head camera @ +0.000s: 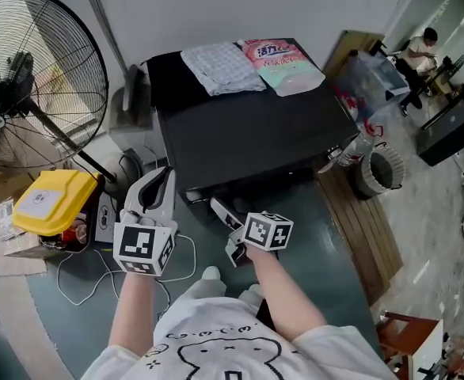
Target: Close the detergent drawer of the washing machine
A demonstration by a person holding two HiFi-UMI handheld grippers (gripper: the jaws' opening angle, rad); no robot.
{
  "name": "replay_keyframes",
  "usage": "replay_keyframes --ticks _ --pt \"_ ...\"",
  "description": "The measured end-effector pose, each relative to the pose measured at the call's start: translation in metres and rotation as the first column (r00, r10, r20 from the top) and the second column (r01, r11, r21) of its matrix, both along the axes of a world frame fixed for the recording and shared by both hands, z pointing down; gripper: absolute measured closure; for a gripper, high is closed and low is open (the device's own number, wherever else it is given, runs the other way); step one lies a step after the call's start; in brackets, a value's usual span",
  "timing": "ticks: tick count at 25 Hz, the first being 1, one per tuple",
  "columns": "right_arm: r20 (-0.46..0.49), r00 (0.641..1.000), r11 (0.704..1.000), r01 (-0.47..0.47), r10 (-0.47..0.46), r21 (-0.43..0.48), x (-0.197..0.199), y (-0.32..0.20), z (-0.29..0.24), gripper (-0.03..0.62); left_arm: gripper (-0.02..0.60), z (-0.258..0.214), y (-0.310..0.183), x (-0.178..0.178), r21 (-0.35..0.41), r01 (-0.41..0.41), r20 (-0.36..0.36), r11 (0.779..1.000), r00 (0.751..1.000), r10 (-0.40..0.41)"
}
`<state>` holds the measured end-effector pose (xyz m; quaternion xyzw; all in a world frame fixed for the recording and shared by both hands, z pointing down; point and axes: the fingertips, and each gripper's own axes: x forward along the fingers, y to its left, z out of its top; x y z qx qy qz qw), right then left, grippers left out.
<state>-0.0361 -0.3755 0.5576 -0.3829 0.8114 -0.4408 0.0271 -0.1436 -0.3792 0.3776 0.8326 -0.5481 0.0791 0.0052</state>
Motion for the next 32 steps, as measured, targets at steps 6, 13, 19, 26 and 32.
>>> replay_keyframes --ticks 6,13,19,26,32 --pt "-0.121 0.993 0.992 0.025 -0.009 0.128 0.025 0.008 -0.036 0.417 0.566 -0.015 0.027 0.002 0.034 0.069 -0.008 0.997 0.998 -0.068" --pt "-0.242 0.97 0.948 0.1 -0.025 0.302 0.05 0.022 -0.089 0.595 0.566 -0.038 0.058 0.013 0.08 0.129 -0.004 0.988 0.992 -0.129" --pt "-0.302 0.953 0.879 0.174 -0.036 0.443 0.07 0.041 -0.139 0.595 0.566 -0.055 0.084 0.029 0.119 0.174 -0.008 0.978 0.985 -0.174" --pt "-0.403 0.915 0.753 0.284 -0.028 0.594 0.094 0.072 -0.195 0.595 0.566 -0.073 0.118 0.055 0.173 0.209 0.025 0.963 0.976 -0.216" --pt "-0.429 0.903 0.64 0.337 -0.012 0.691 0.111 0.103 -0.237 0.595 0.566 -0.089 0.147 0.076 0.221 0.237 0.039 0.946 0.967 -0.252"
